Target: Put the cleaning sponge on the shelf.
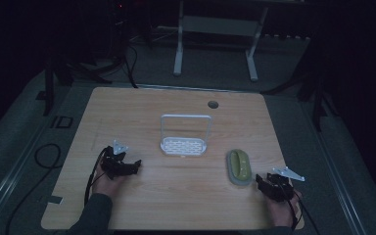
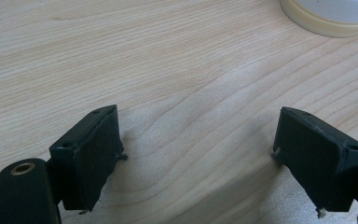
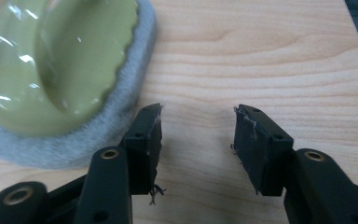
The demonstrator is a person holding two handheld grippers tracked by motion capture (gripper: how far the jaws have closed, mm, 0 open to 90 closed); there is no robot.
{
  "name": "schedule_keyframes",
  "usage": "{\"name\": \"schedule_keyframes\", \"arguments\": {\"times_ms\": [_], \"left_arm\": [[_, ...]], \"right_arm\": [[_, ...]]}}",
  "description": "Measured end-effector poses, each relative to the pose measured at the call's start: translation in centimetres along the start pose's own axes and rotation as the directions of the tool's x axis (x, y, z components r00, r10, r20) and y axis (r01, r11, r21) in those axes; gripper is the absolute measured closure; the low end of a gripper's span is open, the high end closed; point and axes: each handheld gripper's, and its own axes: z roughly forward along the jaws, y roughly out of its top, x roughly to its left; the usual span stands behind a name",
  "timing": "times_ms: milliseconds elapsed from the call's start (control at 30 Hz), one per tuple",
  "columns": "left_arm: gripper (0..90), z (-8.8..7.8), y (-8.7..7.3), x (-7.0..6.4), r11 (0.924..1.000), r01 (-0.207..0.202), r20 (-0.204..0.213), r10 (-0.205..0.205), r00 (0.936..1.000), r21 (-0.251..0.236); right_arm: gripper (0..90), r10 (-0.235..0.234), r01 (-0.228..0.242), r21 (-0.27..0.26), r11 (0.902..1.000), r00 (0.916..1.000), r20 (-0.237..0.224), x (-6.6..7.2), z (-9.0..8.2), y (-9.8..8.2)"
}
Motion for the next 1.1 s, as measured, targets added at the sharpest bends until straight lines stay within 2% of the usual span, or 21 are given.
{"name": "schedule_keyframes", "arguments": {"times_ms": [133, 167, 367, 467, 500, 567, 733, 767, 867, 900, 1067, 1100], "left_arm": [[14.9, 0.0, 0.0, 0.0, 1.0, 0.003, -0.002, -0.003, 1.0, -0.001], [14.9, 0.0, 0.0, 0.0, 1.0, 0.003, -0.002, -0.003, 1.0, 0.0], [14.8, 0.0, 0.0, 0.0, 1.0, 0.003, -0.002, -0.003, 1.0, 0.0], [14.8, 0.0, 0.0, 0.0, 1.0, 0.003, -0.002, -0.003, 1.0, 0.0], [14.8, 0.0, 0.0, 0.0, 1.0, 0.003, -0.002, -0.003, 1.0, 0.0], [14.8, 0.0, 0.0, 0.0, 1.0, 0.003, -0.003, -0.003, 1.0, 0.0], [14.8, 0.0, 0.0, 0.0, 1.0, 0.004, -0.003, -0.004, 1.0, 0.0], [14.8, 0.0, 0.0, 0.0, 1.0, 0.004, -0.003, -0.004, 1.0, 0.0], [14.8, 0.0, 0.0, 0.0, 1.0, 0.004, -0.003, -0.004, 1.0, 0.0], [14.8, 0.0, 0.0, 0.0, 1.0, 0.004, -0.003, -0.004, 1.0, 0.0], [14.8, 0.0, 0.0, 0.0, 1.0, 0.004, -0.003, -0.004, 1.0, -0.001], [14.8, 0.0, 0.0, 0.0, 1.0, 0.004, -0.003, -0.004, 1.0, -0.001]], "right_arm": [[56.0, -0.013, 0.013, -0.041, 0.9991, 0.9999, 0.003, 0.4, -0.8, 0.2], [57.4, -0.035, 0.035, -0.064, 0.9974, 0.9994, -0.001, 0.8, -1.3, 0.5], [62.8, -0.096, 0.094, -0.119, 0.9884, 0.9954, -0.011, 2.5, -2.5, 1.5], [63.9, -0.15, 0.146, -0.123, 0.9816, 0.9884, -0.023, 3.5, -2.5, 2.0], [63.9, -0.15, 0.146, -0.123, 0.9816, 0.9884, -0.023, 3.5, -2.5, 2.0], [69.2, -0.179, 0.172, -0.134, 0.9759, 0.9832, -0.037, 4.0, -2.5, 2.5], [78.4, -0.187, 0.173, -0.156, 0.9725, 0.9795, -0.077, 4.5, -2.6, 3.2], [83.4, -0.192, 0.175, -0.163, 0.971, 0.9765, -0.097, 4.9, -2.5, 3.6], [87.9, -0.205, 0.186, -0.167, 0.9682, 0.9727, -0.108, 5.5, -2.2, 3.9], [87.9, -0.205, 0.186, -0.167, 0.9682, 0.9727, -0.108, 5.5, -2.2, 3.9], [89.8, -0.246, 0.225, -0.147, 0.9632, 0.9585, -0.144, 6.9, -1.6, 4.3], [89.8, -0.246, 0.225, -0.147, 0.9632, 0.9585, -0.144, 6.9, -1.6, 4.3]]}}
